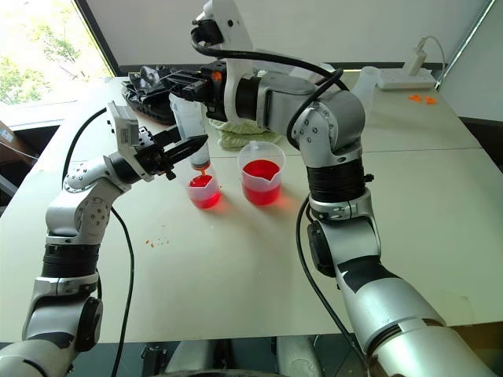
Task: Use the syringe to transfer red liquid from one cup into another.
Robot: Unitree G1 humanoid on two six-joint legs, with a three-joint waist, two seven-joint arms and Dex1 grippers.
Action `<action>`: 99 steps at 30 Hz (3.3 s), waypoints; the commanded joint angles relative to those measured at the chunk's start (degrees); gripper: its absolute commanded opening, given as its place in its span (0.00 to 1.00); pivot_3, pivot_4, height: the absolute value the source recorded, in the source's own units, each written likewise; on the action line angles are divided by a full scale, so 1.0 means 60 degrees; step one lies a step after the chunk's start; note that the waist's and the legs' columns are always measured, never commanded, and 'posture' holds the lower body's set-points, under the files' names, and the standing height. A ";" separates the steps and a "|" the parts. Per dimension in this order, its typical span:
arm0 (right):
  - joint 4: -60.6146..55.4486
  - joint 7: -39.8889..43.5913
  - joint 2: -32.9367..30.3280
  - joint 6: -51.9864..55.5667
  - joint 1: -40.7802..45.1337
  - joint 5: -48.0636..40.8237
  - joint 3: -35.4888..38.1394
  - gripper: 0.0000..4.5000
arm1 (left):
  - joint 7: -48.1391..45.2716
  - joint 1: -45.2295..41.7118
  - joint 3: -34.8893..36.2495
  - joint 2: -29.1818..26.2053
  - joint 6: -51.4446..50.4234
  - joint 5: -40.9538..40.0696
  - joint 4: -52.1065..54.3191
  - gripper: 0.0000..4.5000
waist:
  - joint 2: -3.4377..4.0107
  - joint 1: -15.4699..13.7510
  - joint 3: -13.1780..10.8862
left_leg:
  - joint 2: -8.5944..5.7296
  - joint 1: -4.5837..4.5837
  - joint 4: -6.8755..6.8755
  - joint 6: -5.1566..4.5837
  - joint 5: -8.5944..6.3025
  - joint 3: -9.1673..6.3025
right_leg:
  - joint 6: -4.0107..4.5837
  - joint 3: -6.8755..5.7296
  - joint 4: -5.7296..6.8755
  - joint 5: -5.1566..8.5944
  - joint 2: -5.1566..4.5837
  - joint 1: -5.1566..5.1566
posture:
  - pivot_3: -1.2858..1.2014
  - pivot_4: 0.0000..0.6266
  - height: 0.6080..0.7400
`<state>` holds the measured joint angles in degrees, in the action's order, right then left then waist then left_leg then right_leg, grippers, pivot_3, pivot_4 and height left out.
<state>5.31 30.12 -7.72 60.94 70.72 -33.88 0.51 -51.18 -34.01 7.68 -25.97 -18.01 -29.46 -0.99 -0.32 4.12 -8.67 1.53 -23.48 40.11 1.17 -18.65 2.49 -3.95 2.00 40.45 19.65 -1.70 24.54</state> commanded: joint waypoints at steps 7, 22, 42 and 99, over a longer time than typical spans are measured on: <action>-0.0241 0.0527 0.0505 0.0662 -0.0180 -0.0483 -0.0731 0.01 | 0.0521 -0.0270 0.0499 -0.0105 0.0101 -0.0138 0.0286 0.31 | 0.0000 0.0001 0.0000 | 0.0000 0.0000 0.0000 0.0000 0.0000 0.0000 | 0.0000 0.0000 0.0000 0.0000 -0.0001 0.0000 | 0.52 0.24 0.88; -0.0336 0.0851 0.0319 0.0517 -0.0312 -0.0301 -0.1068 0.01 | 0.0634 -0.0292 0.0656 -0.0183 -0.0056 -0.0213 0.0402 0.31 | 0.0000 -0.0001 0.0000 | 0.0000 0.0000 0.0000 0.0000 0.0000 -0.0001 | 0.0000 0.0000 0.0001 0.0000 0.0000 0.0000 | 0.52 0.24 0.88; -0.0280 0.1242 0.0313 0.0451 -0.0248 -0.0267 -0.0895 0.01 | 0.1392 0.0099 0.1146 -0.0559 -0.0780 -0.0644 0.1322 0.31 | 0.0000 0.0002 0.0000 | -0.0001 0.0000 0.0001 0.0003 0.0002 -0.0003 | 0.0000 -0.0002 0.0005 0.0000 -0.0001 0.0000 | 0.52 0.24 0.88; -0.0335 -0.0162 -0.1983 0.0552 -0.1605 -0.0441 0.1445 0.84 | 0.8414 -0.0383 0.3750 -0.4071 -1.1256 -1.1071 -0.2321 0.31 | -0.0001 -0.0039 0.0001 | -0.0014 0.0003 0.0003 0.0016 0.0009 -0.0040 | 0.0000 -0.0034 -0.0002 0.0000 -0.0018 -0.0011 | 0.52 0.24 0.88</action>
<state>6.09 29.34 -19.71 64.51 60.62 -35.18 8.31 0.18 -36.18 30.59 -49.44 -84.80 -93.69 -14.73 -0.33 3.88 -8.67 1.39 -23.46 40.13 1.27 -18.59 2.24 -3.95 1.78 40.43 19.65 -1.85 24.47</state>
